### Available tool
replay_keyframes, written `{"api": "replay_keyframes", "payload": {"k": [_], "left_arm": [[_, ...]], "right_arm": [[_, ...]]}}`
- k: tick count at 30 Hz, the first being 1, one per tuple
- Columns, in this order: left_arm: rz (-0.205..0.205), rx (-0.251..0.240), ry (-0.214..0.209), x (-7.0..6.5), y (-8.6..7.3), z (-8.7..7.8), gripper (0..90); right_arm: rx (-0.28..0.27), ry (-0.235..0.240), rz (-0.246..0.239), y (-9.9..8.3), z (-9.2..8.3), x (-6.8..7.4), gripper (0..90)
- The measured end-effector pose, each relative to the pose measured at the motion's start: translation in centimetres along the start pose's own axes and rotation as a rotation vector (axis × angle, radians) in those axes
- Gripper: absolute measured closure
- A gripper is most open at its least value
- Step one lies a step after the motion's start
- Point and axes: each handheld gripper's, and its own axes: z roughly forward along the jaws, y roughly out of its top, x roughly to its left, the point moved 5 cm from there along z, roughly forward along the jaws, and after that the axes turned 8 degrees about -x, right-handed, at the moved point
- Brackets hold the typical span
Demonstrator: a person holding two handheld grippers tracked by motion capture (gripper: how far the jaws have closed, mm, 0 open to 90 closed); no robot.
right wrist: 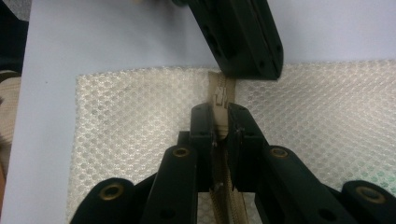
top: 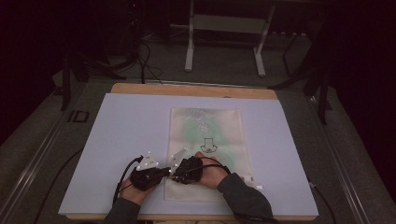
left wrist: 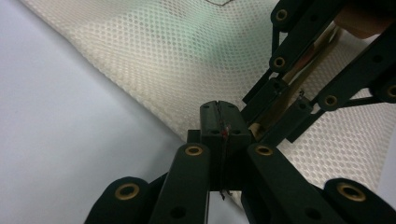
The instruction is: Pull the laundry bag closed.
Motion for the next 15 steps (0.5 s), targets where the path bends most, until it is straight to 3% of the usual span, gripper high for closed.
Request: {"api": "replay_keyframes", "payload": {"k": [5,7,15], "left_arm": [[-0.008,0.030,0.011,0.14,-0.44,0.57,89.4],[0.017,0.047,0.029,-0.02,-0.47,0.70,89.7],[0.029,0.050,0.033,-0.07,-0.48,0.75,89.8]], "right_arm": [[-0.007,-0.002,0.004,-0.02,0.01,-0.01,82.0],[0.004,-0.003,-0.001,0.02,0.00,0.04,82.0],[0.038,-0.001,-0.007,-0.29,-0.49,-0.02,82.2]]}}
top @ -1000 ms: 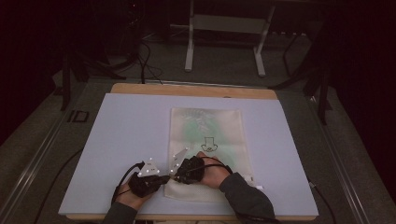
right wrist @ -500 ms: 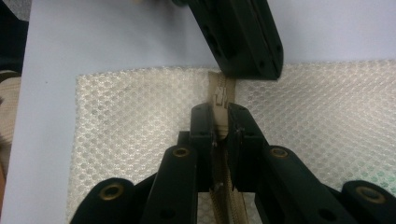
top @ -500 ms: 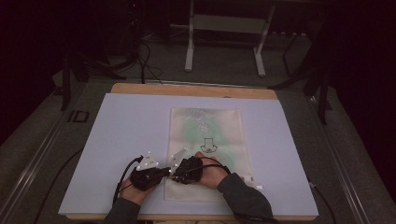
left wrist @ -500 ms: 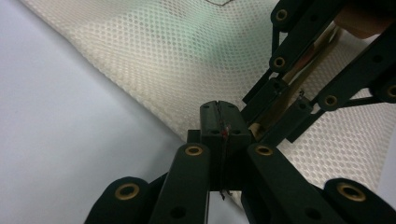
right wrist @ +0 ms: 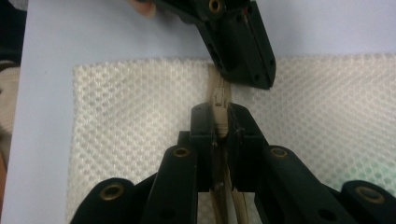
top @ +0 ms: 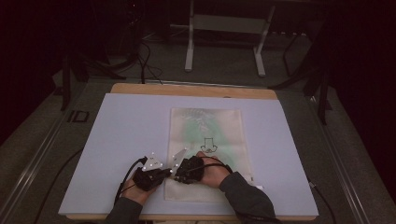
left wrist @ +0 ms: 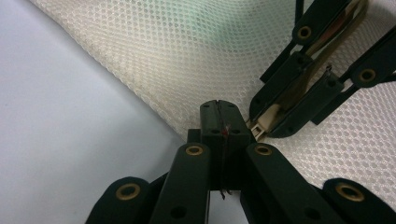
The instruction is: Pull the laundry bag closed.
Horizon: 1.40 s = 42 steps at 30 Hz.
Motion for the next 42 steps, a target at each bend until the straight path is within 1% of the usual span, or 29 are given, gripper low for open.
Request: {"api": "replay_keyframes", "payload": {"k": [2,6,7,8,11,12,14,16,18,19,21,23,28,31,33,35,42], "left_arm": [[0.006,0.002,0.004,-0.04,0.02,-0.02,89.8],[0.001,-0.004,0.002,-0.09,0.04,-0.18,89.6],[-0.004,-0.013,-0.013,-0.12,0.06,-0.32,89.5],[-0.017,-0.027,-0.035,-0.17,0.11,-0.52,89.3],[-0.027,-0.030,-0.055,-0.43,0.15,-0.66,89.3],[-0.022,-0.028,-0.057,-0.56,0.16,-0.62,89.3],[-0.017,-0.016,-0.054,-0.65,0.07,-0.42,89.2],[-0.017,0.001,-0.029,-0.52,-0.13,-0.23,89.3],[-0.032,0.002,-0.034,-0.48,-0.18,-0.19,89.4],[-0.026,0.006,-0.031,-0.50,-0.19,-0.14,89.4],[-0.019,0.010,-0.027,-0.58,-0.17,-0.07,89.4],[-0.016,0.011,-0.023,-0.64,-0.18,-0.04,89.5],[-0.020,0.016,-0.031,-0.56,-0.19,-0.05,89.5],[-0.027,0.014,-0.034,-0.54,-0.18,-0.03,89.6],[-0.025,0.015,-0.035,-0.51,-0.18,-0.03,89.5],[-0.026,0.014,-0.036,-0.51,-0.18,-0.03,89.5],[-0.027,0.014,-0.038,-0.47,-0.20,-0.04,89.5]], "right_arm": [[0.002,0.002,-0.002,-0.11,-0.10,-0.02,82.1],[0.006,0.007,-0.008,-0.12,-0.10,-0.07,82.1],[0.008,0.007,-0.011,-0.09,-0.09,-0.07,82.1],[0.010,0.006,-0.013,-0.08,-0.08,-0.07,82.1],[0.013,0.008,-0.013,-0.07,-0.07,-0.08,82.1],[0.015,0.008,-0.014,-0.06,-0.06,-0.08,82.1],[0.018,0.007,-0.014,-0.04,-0.06,-0.06,82.1],[0.021,0.006,-0.020,0.02,-0.01,-0.02,82.1],[0.037,0.004,-0.027,0.11,-0.02,0.04,82.1],[0.047,0.003,-0.026,0.16,-0.03,0.11,82.1],[0.060,-0.001,-0.047,0.27,-0.01,0.11,82.1],[0.067,0.000,-0.051,0.33,0.00,0.14,82.2],[0.075,-0.001,-0.052,0.30,-0.09,0.17,82.1],[0.099,0.000,-0.064,0.32,-0.23,0.19,82.2],[0.115,-0.003,-0.076,0.29,-0.34,0.20,82.2],[0.123,-0.002,-0.074,0.22,-0.43,0.24,82.2],[0.130,0.000,-0.076,-0.09,-0.69,0.20,82.1]]}}
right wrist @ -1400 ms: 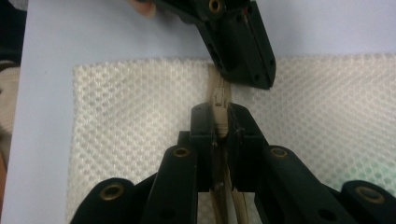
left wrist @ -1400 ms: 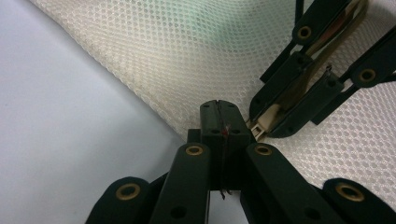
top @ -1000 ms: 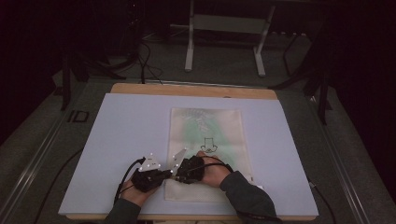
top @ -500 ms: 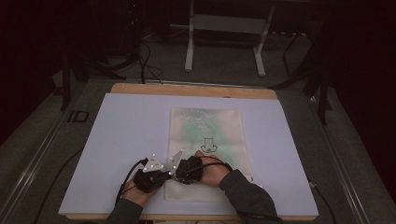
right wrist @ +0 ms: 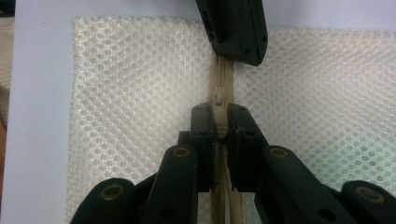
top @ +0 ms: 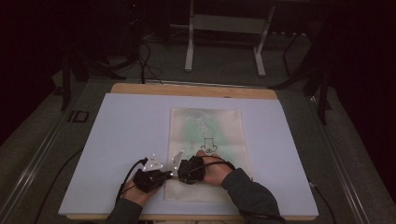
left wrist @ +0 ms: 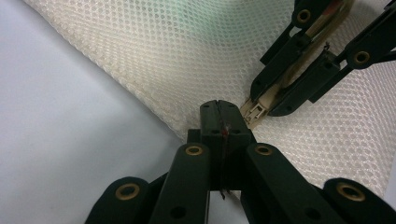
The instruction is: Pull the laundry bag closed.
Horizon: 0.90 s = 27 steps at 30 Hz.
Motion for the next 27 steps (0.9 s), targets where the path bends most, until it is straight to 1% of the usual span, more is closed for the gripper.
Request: {"api": "replay_keyframes", "payload": {"k": [4,6,13,15,19,20,27], "left_arm": [[-0.002,0.000,-0.001,0.0,0.0,0.0,89.5],[-0.002,0.000,-0.003,0.0,0.0,0.0,89.5],[-0.007,0.002,-0.004,0.1,0.0,0.0,89.5],[-0.007,0.002,-0.005,0.1,0.0,0.0,89.5],[-0.009,0.002,-0.005,0.1,0.0,0.0,89.5],[-0.009,0.002,-0.006,0.1,0.0,0.0,89.5],[-0.013,0.003,-0.009,0.1,0.0,0.0,89.5]], "right_arm": [[0.013,0.000,-0.009,-0.1,-0.1,0.0,82.2],[0.016,0.001,-0.001,-0.2,-0.2,0.1,82.2],[0.027,0.006,-0.007,-0.5,-0.4,0.1,82.2],[0.031,0.006,0.002,-0.6,-0.5,0.1,82.2],[0.032,0.006,-0.004,-0.8,-0.6,0.0,82.1],[0.034,0.009,0.002,-0.9,-0.6,0.1,82.2],[0.041,0.011,0.002,-1.3,-1.0,0.1,82.2]]}}
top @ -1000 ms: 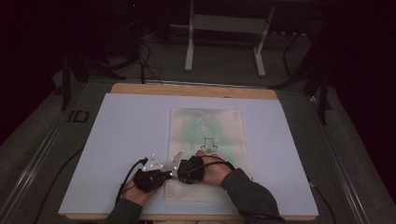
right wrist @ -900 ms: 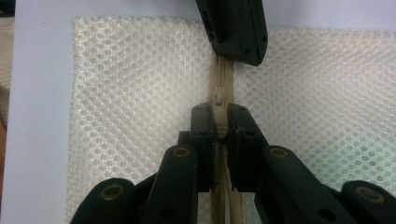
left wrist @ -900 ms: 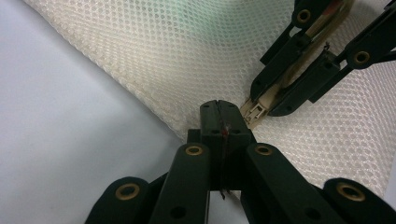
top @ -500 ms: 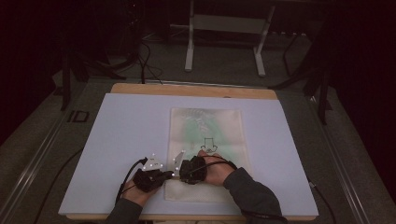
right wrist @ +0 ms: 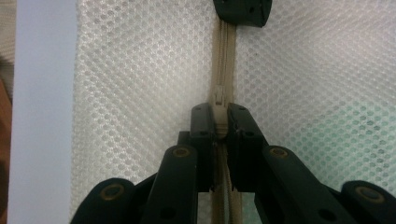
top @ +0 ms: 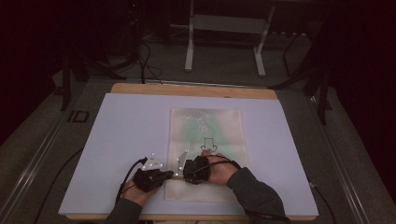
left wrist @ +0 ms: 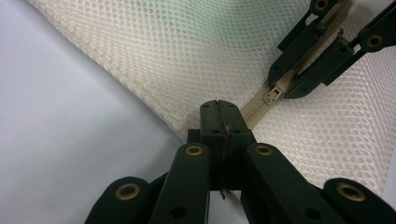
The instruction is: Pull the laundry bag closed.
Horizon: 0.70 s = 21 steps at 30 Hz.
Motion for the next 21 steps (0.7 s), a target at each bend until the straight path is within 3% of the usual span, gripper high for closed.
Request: {"api": "replay_keyframes", "payload": {"k": [21], "left_arm": [[-0.005,-0.001,-0.004,0.0,0.0,0.0,89.5]], "right_arm": [[0.005,0.003,0.014,-1.1,-0.7,0.0,82.2]]}}
